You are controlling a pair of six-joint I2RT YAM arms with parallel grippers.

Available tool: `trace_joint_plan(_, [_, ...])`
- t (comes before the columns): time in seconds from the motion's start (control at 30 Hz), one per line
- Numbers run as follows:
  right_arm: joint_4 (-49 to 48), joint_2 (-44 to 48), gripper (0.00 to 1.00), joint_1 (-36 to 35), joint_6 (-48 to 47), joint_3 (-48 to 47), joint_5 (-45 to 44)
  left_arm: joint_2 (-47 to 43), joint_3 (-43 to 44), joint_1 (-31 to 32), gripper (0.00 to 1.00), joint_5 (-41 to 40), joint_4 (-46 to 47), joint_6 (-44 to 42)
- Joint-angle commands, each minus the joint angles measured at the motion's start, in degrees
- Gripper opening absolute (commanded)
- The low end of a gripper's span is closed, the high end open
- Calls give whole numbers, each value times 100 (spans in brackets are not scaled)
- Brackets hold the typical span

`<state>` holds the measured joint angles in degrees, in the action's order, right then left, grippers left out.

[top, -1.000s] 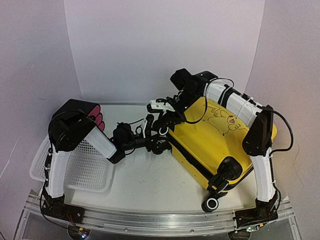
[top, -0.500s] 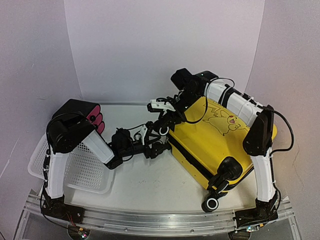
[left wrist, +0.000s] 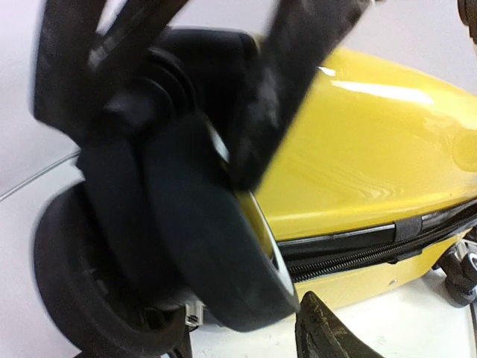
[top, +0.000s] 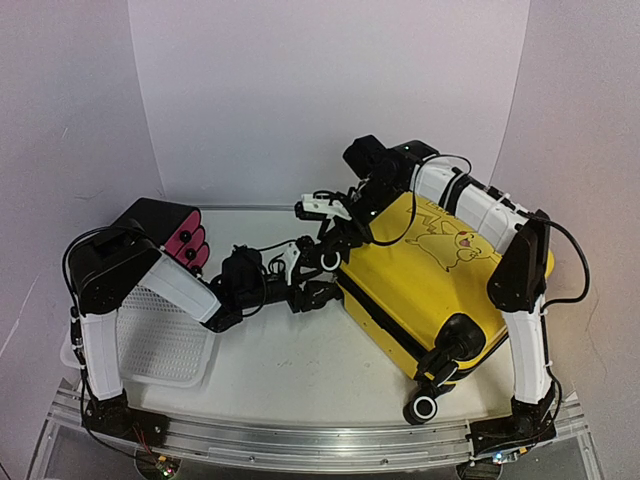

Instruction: Open, take out, and arrange the luggage

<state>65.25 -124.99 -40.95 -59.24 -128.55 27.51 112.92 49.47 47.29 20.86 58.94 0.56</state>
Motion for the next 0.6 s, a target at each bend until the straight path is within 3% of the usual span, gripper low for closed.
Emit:
trace_joint_plan(0.0, [1179,268,36,-76,342,198,374,-23,187,96,58,-244,-379,-365])
trace_joint_plan(0.37, [1178,293,36,-73,418,165,487,614,773,208,62,-952,-229,-108])
trace_joint_plan(0.57, [1157,282,35,-71,443,151,520,871,1032,237,56,-1041,-228,124])
